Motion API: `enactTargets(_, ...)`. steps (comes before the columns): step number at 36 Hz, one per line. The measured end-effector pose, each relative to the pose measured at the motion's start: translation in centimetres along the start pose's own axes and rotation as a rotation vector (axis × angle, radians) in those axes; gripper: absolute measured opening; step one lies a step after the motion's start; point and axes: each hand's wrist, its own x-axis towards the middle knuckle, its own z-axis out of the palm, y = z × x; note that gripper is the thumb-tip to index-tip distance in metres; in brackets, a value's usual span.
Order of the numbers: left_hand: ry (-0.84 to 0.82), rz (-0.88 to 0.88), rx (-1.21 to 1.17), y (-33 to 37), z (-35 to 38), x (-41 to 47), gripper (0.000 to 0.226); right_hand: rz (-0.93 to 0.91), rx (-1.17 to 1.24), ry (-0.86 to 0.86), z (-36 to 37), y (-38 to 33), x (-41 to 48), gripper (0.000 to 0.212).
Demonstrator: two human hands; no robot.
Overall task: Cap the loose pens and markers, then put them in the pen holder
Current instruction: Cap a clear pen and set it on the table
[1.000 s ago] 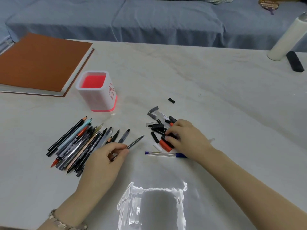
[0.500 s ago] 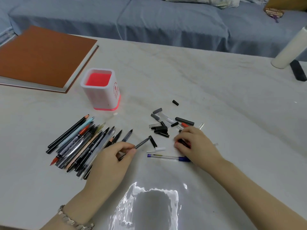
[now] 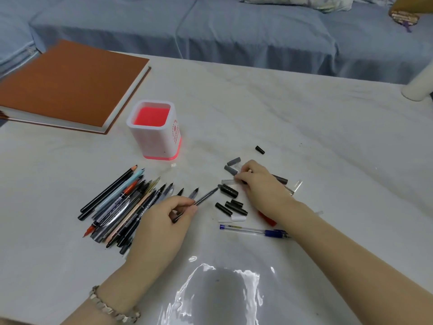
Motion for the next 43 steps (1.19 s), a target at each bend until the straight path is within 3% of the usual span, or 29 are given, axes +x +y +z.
enactTargets(7, -0.026, -0.002, -0.018, 0.5, 0.4, 0.0, 0.021, 0.153, 0.052, 0.122, -1.1, 2.3, -1.5, 0.038)
enactTargets(11, -0.047, 0.001, -0.014, 0.9, 0.9, 0.0, 0.021, 0.253, -0.005, 0.048, -1.5, 3.0, -2.2, 0.04)
enactTargets(16, -0.045, 0.004, 0.016, 0.8, 1.4, 0.1, 0.019, 0.275, -0.02, 0.103, -1.5, 2.2, -2.2, 0.024)
enactTargets(21, -0.045, 0.002, 0.013, 0.8, 1.4, 0.0, 0.019, 0.258, 0.081, 0.133, -1.6, 2.3, -2.2, 0.027)
enactTargets(23, -0.048, -0.004, 0.004, 0.9, 1.4, 0.0, 0.019, 0.204, 0.226, 0.196, -1.7, 2.2, -2.4, 0.023)
enactTargets(26, -0.053, 0.006, 0.003, 0.9, 1.3, 0.0, 0.02, 0.233, 0.706, 0.283, -2.4, 1.7, -3.1, 0.016)
enactTargets(30, -0.056, 0.016, -0.019, 1.1, 1.4, -0.2, 0.021, 0.311, 1.317, 0.184, -3.2, 1.0, -5.0, 0.02)
enactTargets(32, -0.061, 0.022, -0.023, 1.0, 1.4, -0.2, 0.021, 0.334, 1.402, 0.132, -3.3, 1.0, -5.9, 0.022)
enactTargets(34, -0.074, 0.031, -0.014, 1.0, 1.5, -0.3, 0.02, 0.354, 1.308, 0.14, -3.2, 1.0, -6.7, 0.022)
enactTargets(38, -0.088, 0.044, -0.005, 0.9, 1.7, -0.5, 0.02, 0.351, 0.787, 0.201, -2.2, 2.3, -8.2, 0.022)
enactTargets(43, -0.106, 0.061, 0.021, 0.9, 2.5, -0.7, 0.021, 0.441, 0.4, 0.241, -2.2, 4.9, -9.7, 0.016)
